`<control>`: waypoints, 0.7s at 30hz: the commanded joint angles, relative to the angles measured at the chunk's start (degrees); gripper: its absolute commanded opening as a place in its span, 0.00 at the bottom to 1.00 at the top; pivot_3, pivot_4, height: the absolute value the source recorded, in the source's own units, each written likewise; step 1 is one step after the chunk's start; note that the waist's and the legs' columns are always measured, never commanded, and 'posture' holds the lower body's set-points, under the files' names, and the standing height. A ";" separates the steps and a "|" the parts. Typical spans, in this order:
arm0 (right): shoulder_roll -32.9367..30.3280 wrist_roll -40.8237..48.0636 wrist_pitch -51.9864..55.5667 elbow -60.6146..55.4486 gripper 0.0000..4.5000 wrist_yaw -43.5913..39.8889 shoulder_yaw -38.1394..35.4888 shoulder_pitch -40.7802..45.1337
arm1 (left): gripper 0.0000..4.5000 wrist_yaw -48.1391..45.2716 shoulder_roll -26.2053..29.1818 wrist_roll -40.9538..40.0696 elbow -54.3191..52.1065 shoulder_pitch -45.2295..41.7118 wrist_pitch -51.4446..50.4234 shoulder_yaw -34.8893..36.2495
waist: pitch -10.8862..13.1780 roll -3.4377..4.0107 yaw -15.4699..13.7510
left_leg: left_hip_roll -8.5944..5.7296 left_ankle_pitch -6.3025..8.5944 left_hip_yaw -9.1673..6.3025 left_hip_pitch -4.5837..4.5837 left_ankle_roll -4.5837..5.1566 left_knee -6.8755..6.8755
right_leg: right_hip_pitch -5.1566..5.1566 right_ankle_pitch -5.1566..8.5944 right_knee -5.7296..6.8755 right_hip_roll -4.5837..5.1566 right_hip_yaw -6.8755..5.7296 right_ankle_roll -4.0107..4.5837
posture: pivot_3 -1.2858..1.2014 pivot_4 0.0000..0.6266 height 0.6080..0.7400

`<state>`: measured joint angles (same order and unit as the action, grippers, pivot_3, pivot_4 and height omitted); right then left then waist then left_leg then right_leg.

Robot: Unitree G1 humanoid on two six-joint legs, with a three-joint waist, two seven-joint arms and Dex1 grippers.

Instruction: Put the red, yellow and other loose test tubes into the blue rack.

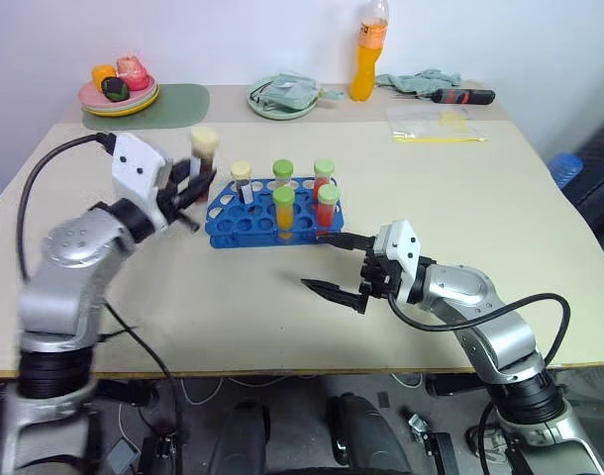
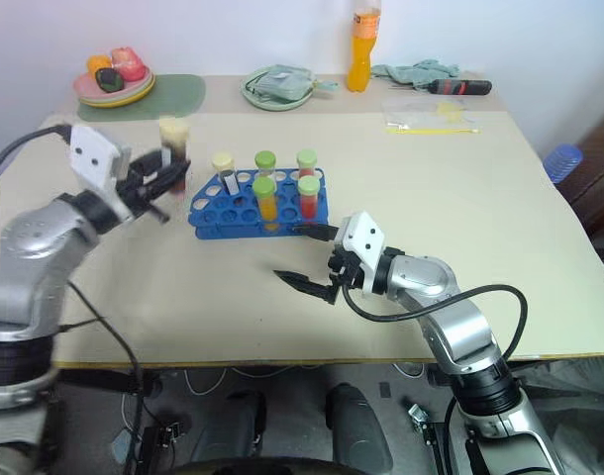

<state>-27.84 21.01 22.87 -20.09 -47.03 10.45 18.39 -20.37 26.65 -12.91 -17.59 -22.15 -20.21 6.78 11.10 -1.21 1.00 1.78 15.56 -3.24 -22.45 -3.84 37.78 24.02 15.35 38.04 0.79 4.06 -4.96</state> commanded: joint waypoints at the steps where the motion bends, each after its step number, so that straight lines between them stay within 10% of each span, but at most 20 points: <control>1: 0.84 0.32 -0.30 -1.09 0.94 0.12 0.00 1.20 | 0.17 6.95 -5.96 6.88 1.39 1.96 9.15 -4.18 | 0.00 0.00 -0.02 | 0.00 0.00 -0.02 -0.01 0.00 -0.01 | 0.02 0.00 0.01 -0.01 0.00 0.00 | 0.52 0.24 1.00; 8: 0.63 0.21 0.07 -1.51 0.94 0.48 -0.55 1.43 | 0.17 10.78 -14.46 11.42 4.50 7.55 15.77 -8.79 | 0.00 0.00 -0.15 | 0.01 0.00 -0.01 0.00 0.01 0.01 | 0.02 0.00 0.05 -0.03 0.00 0.01 | 0.52 0.24 1.00; 21: 0.51 0.41 0.40 -2.53 0.94 1.56 -0.59 0.50 | 0.17 8.81 -13.42 11.81 11.56 5.72 17.88 -7.94 | 0.00 0.00 -0.11 | 0.00 0.01 -0.02 0.02 0.02 0.02 | -0.01 0.00 0.05 -0.05 0.00 0.00 | 0.52 0.24 1.00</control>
<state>-27.34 21.00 23.43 -20.15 -45.61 10.74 18.80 -11.13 13.04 -1.30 -5.79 -16.12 -3.05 -1.34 11.10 -1.21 0.89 1.79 15.57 -3.26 -22.43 -3.82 37.80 24.00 15.35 38.09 0.74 4.05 -4.96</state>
